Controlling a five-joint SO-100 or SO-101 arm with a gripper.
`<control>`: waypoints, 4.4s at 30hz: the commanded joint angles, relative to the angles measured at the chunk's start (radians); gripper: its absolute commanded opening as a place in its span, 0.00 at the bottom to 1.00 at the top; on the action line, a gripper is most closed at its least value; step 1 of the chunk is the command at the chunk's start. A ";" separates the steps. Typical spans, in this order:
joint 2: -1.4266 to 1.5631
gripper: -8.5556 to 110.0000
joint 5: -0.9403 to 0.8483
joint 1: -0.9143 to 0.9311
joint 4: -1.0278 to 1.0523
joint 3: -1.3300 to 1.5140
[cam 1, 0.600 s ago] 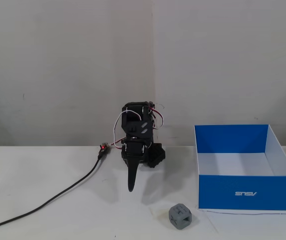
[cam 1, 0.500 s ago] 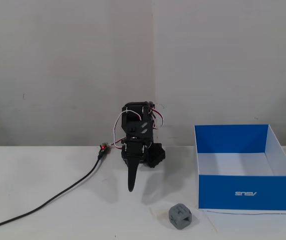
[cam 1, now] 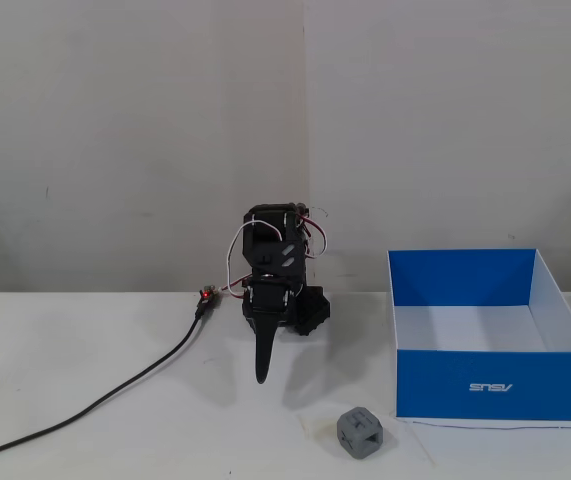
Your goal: Pick the gray block and keep it in the box.
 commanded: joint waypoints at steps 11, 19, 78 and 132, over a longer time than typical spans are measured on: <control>0.118 0.07 -0.008 -0.066 0.000 0.009; 0.117 0.07 -0.034 -0.038 -0.041 -0.046; -1.996 0.22 -0.169 -0.482 0.043 -1.351; -1.537 0.34 -0.084 -1.356 0.324 -1.413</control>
